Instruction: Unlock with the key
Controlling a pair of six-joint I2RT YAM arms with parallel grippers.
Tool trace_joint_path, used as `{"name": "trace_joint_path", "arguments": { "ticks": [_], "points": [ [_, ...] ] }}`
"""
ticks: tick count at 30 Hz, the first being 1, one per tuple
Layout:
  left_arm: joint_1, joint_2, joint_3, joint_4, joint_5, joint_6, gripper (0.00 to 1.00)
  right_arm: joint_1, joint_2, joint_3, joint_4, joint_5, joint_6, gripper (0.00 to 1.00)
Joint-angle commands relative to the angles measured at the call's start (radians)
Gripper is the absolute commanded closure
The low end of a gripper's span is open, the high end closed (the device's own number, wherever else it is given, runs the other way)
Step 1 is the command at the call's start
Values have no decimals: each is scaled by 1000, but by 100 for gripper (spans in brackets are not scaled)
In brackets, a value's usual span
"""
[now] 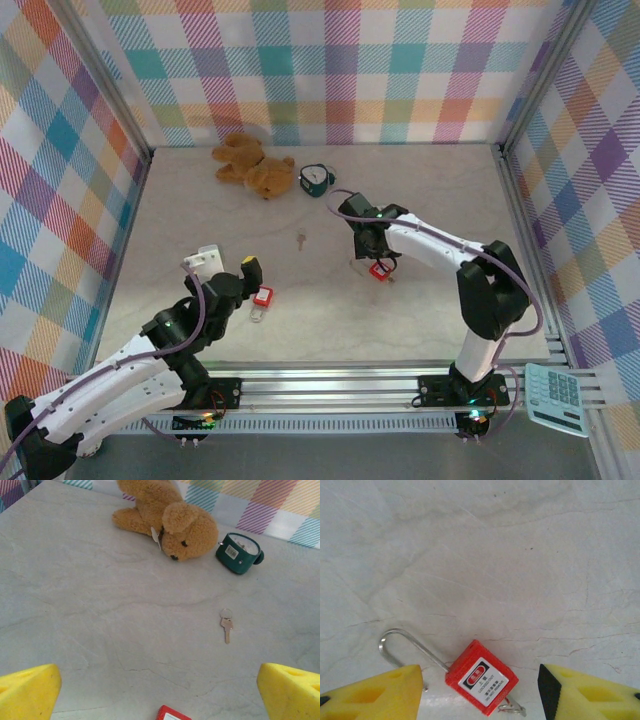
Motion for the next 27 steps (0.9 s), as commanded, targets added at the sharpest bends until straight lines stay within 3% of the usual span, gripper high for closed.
{"name": "trace_joint_path", "arguments": {
  "ticks": [1,15,27],
  "points": [
    [13,-30,-10,4,8,-6,0,5,-57,38,-31,-47,19,35],
    [13,-41,46,-107,91,-31,2,77,-35,156,12,-144,46,37],
    [14,-101,0,-217,144,-112,1,128,268,406,66,-194,2,39]
  ]
}}
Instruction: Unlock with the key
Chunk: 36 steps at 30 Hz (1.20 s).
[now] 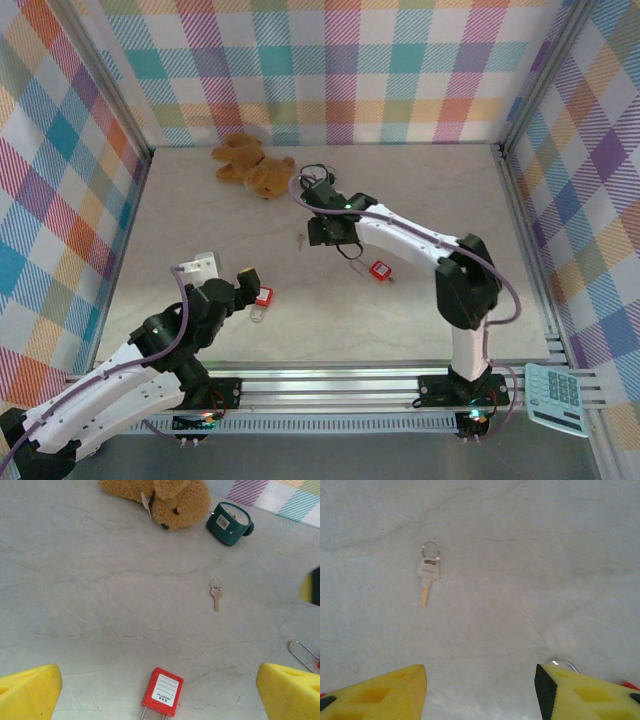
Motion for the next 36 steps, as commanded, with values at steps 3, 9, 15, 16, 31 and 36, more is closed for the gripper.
{"name": "trace_joint_path", "arguments": {
  "ticks": [3,9,15,16,31,36],
  "points": [
    [14,-25,-8,-63,10,-30,1,4,169,182,-18,-24,-34,38],
    [14,-28,-12,-68,24,-32,1,1,377,398,-95,-23,-67,37],
    [14,-28,-16,-48,36,-18,0,-2,590,703,-270,-17,-62,37],
    [15,-27,-16,-46,37,-18,0,-1,619,743,-298,-18,-66,38],
    [15,-25,-28,-11,55,-14,0,0,621,697,-362,4,-72,64],
    [15,-25,-17,-19,54,-10,0,0,535,563,-298,4,-64,65]
  ]
}}
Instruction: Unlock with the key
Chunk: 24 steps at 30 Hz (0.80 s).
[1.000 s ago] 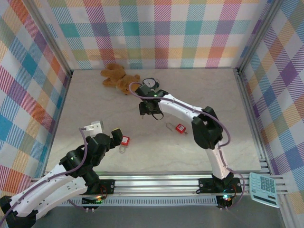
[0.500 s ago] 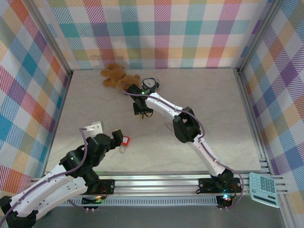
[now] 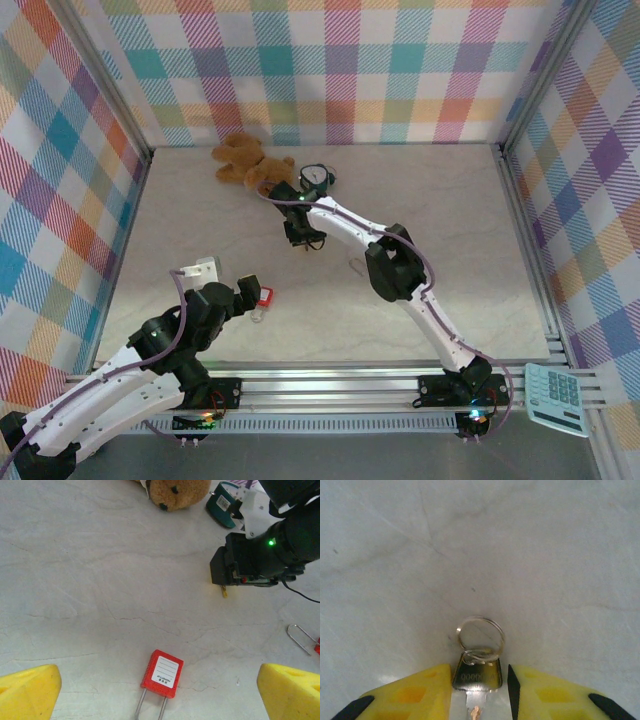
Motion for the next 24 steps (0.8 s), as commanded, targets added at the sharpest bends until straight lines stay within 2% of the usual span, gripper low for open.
{"name": "trace_joint_path", "arguments": {
  "ticks": [1,8,13,19,24],
  "points": [
    [11,-6,9,9,0,12,0,-1,-64,-96,-30,9,6,65],
    [11,-7,6,8,8,9,1,7,-215,-389,88,-1,45,67],
    [11,-7,-3,23,24,1,1,21,-272,-498,144,-10,58,74],
    [12,-2,10,13,31,4,1,27,-284,-472,158,-5,30,72],
    [11,-14,27,-29,1,16,1,21,-257,-334,97,39,-49,64]
  ]
}}
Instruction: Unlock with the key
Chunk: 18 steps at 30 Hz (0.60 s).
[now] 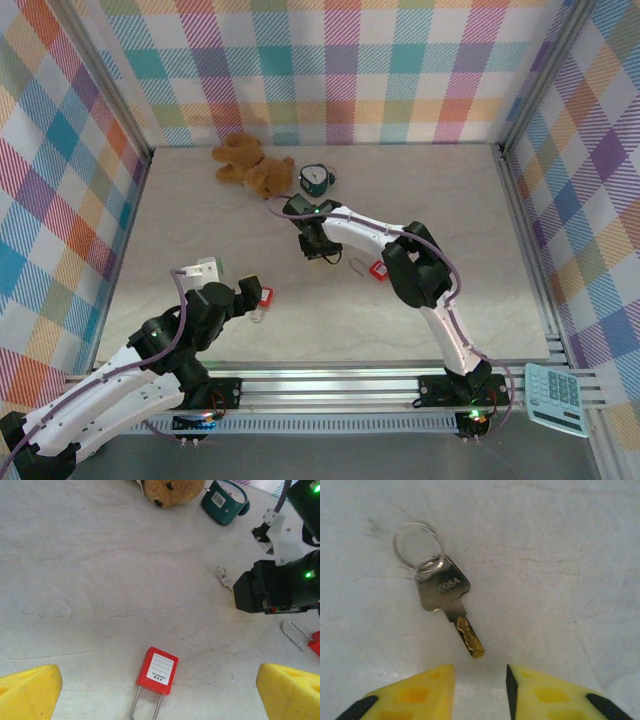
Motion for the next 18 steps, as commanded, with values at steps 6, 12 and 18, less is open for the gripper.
{"name": "trace_joint_path", "arguments": {
  "ticks": [6,12,18],
  "points": [
    [11,-34,31,-38,-36,23,1,-18,162,316,-144,-5,-92,50],
    [10,-38,48,-62,-36,27,1,-37,279,510,-222,-41,-131,48],
    [10,-38,62,-62,-45,41,1,-46,314,528,-257,-21,-126,51]
  ]
}}
